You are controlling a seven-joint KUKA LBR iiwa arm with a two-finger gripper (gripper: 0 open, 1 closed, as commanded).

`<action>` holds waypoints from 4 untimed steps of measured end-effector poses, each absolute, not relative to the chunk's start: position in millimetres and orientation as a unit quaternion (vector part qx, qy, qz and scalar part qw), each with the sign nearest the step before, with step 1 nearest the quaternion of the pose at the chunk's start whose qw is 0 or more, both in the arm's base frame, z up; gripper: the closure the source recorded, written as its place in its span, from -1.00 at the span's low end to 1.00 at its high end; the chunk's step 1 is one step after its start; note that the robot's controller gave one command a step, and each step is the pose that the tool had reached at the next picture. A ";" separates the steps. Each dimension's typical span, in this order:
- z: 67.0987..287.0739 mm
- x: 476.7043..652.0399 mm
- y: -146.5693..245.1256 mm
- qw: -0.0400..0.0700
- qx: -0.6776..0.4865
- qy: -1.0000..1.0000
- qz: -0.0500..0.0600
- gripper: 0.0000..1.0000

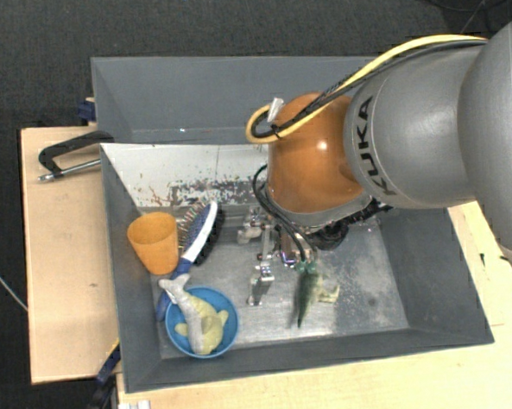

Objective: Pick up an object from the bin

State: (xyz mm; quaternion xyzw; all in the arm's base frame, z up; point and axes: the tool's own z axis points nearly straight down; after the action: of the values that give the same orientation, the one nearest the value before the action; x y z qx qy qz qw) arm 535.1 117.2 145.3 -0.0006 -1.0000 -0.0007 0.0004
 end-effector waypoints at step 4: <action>75.0 500.7 -19.0 -0.009 0.028 -1.000 0.000 -1.00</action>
Offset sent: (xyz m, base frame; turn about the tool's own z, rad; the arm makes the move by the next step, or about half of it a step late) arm 0.0061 -0.0758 -0.0430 -0.0643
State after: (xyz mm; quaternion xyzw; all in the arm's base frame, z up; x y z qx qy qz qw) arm 500.7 -19.0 75.0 0.0280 -0.9996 0.0005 -0.0093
